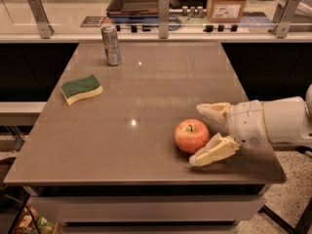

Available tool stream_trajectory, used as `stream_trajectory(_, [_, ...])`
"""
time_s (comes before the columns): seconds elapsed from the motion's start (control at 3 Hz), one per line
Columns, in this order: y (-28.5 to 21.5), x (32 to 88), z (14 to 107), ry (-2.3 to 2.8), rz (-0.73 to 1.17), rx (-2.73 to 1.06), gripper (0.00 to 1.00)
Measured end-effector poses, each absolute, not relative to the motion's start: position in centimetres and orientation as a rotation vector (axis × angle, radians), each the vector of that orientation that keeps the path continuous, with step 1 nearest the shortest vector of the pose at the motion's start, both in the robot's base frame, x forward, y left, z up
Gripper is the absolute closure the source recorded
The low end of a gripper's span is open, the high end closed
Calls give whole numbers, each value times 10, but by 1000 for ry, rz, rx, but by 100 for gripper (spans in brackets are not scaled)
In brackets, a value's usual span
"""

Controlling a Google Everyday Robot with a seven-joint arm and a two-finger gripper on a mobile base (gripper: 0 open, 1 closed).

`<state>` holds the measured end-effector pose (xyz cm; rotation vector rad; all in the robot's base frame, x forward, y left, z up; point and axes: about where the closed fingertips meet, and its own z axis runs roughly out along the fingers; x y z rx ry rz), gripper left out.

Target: Move apple near redbull can

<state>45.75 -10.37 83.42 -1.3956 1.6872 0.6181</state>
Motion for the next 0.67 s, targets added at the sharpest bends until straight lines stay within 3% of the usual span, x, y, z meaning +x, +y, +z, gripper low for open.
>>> stream_trajectory(0.67, [-100, 457, 836, 1681, 617, -1404, 62])
